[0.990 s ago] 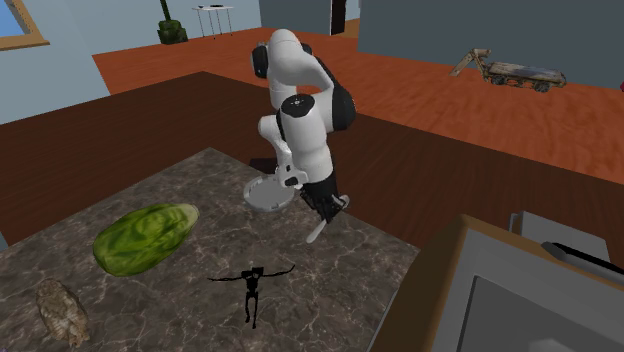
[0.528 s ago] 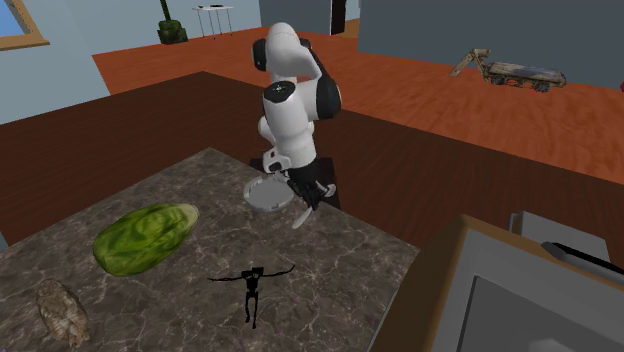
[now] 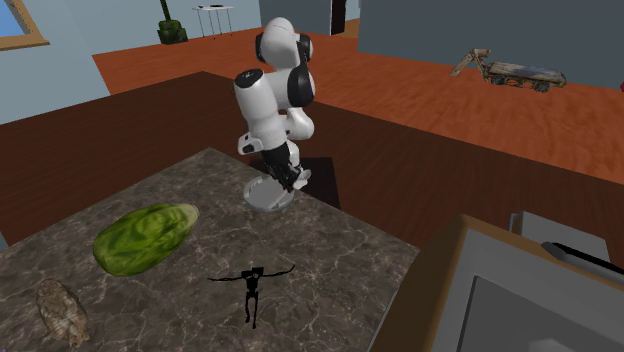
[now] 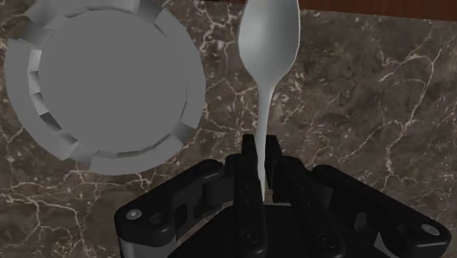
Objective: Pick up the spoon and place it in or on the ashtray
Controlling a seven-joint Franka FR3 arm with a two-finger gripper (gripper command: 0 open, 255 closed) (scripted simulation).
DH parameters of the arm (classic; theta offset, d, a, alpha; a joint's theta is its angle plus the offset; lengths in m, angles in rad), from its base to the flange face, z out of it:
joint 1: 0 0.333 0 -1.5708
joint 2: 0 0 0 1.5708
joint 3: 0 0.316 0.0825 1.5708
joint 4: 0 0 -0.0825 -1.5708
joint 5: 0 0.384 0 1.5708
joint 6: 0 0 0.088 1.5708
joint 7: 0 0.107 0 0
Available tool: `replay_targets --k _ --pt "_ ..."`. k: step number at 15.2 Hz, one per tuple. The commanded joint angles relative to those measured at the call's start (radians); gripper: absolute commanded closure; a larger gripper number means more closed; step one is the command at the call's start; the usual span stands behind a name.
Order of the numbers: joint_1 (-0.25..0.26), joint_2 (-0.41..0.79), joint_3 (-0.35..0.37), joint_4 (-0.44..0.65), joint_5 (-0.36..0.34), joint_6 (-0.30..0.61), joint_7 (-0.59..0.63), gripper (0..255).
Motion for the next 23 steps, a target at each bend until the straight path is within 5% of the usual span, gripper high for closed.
replay_targets --k 1,8,23 --pt "-0.015 -0.058 -0.026 -0.057 -0.005 -0.01 -0.04 255" --pt "-0.081 -0.237 -0.141 -0.194 -0.064 -0.083 -0.184 255" --pt "-0.078 -0.2 -0.138 -0.367 -0.051 0.125 -0.221 255"
